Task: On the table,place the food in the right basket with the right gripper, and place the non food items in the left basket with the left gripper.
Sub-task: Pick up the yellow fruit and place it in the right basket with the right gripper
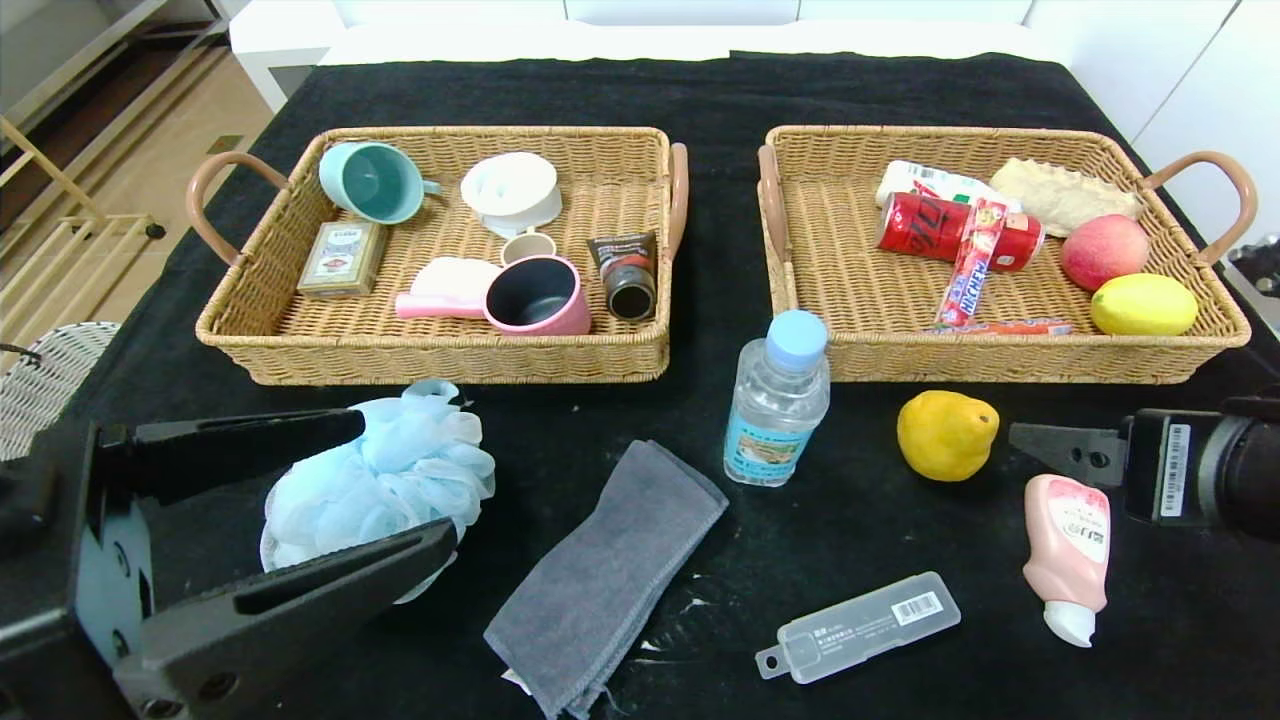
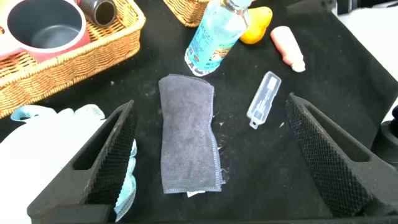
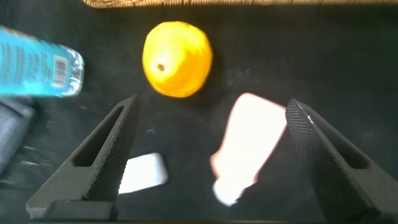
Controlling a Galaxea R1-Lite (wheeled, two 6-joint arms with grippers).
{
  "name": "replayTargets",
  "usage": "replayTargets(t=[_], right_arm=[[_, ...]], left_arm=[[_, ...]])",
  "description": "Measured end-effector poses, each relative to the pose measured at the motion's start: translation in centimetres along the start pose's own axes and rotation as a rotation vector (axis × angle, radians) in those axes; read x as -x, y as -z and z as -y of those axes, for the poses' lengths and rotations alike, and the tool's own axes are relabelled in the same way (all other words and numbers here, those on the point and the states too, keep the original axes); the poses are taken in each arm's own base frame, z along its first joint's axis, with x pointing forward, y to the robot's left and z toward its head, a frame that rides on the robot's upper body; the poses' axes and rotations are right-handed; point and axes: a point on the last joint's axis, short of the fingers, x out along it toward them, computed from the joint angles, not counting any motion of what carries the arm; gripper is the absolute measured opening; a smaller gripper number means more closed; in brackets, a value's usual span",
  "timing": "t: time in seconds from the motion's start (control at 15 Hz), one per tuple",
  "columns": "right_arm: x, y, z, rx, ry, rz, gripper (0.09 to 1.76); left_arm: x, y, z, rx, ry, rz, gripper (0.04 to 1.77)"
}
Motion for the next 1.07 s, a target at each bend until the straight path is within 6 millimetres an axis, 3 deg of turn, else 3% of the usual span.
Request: replayTargets(t=[0.2, 0.47, 1.07], right_arm=[[-1.1, -1.1, -1.9, -0.03, 0.007, -0.052, 1.71], [-2.9, -0.9, -3.6, 0.004, 0.01, -0.09, 1.71], [-6.2, -0.6, -4.7, -0.008, 0.075, -0.125, 1.71]], left_arm=[[-0.2, 0.1, 0.0, 0.001, 0.001, -0.007, 1.72], [-0.4, 0.2, 0.0, 0.003, 0.003, -0.014, 1.72], [-0.4, 0.1, 0.0, 0.002, 0.003, -0.014, 1.72]])
